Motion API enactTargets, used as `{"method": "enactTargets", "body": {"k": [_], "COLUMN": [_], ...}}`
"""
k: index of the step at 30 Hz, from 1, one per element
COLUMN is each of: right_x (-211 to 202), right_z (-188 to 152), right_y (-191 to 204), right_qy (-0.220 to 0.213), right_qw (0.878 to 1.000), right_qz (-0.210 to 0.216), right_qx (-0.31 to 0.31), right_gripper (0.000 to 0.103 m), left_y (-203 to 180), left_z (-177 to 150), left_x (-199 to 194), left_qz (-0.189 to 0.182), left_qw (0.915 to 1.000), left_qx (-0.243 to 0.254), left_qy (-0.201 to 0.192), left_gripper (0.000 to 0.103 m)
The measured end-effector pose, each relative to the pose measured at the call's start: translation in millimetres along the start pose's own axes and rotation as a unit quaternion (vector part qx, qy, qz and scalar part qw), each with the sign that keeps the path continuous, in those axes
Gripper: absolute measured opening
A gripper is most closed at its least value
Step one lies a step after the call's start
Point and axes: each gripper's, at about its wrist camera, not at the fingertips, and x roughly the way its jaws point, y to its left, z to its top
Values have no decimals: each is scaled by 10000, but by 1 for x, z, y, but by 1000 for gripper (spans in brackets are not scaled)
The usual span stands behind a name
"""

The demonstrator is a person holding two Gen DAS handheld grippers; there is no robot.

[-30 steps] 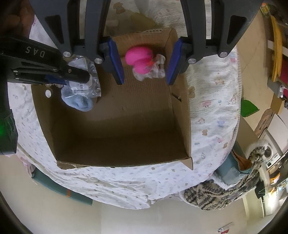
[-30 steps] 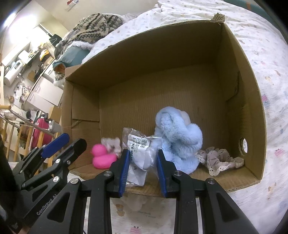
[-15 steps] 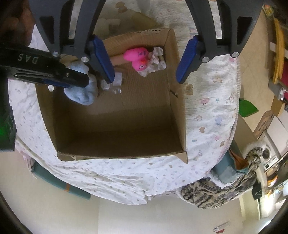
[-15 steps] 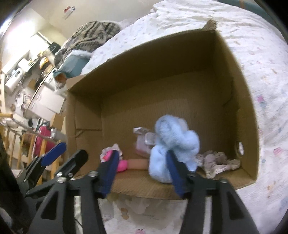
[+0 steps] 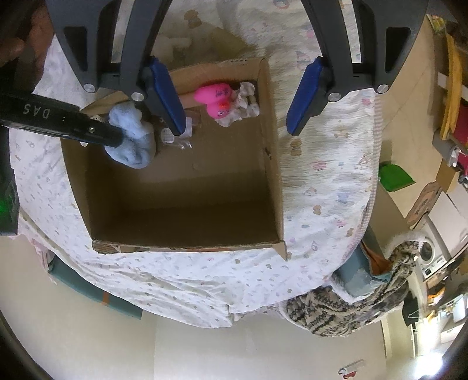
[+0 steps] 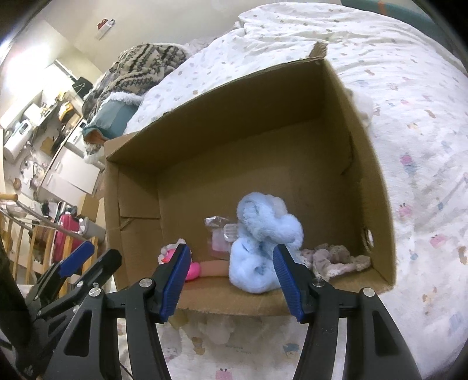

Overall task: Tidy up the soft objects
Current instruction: 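Withdraw both tools and grasp the white sock with the right tool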

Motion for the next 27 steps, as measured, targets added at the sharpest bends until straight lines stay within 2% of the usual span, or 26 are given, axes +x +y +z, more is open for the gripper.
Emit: {"method": "enactTargets", "body": {"k": [7,9,12,19,27], "right_x": [-17,-20,-23,-27,-24], "right_z": [-11,-16,-26,-52,-68], "right_y": [1,1,0,2,-5], "right_qy": [-71,-58,13,197,384], "right_qw": [9998,9998,9999,9997,9988], "right_qz": [-128,-132,-89,-110,-194], "right_qx": [-111,-143,-78,48,241], "right_gripper": [63,73,81,82,82], "left_y": [18,23,28,46,56], "left_z": [-9,-13,-23,-46,-55], "left_x": [-15,-17,-20,-16,-18], "left_qz": [67,96,199,252,332], "left_qw": [9994,9989,9979,9933,9900], "left_qx": [-345,-448,-556,-935,-1176], "left_qy": [71,130,255,633,709], "left_gripper": [69,69,69,68,68]}}
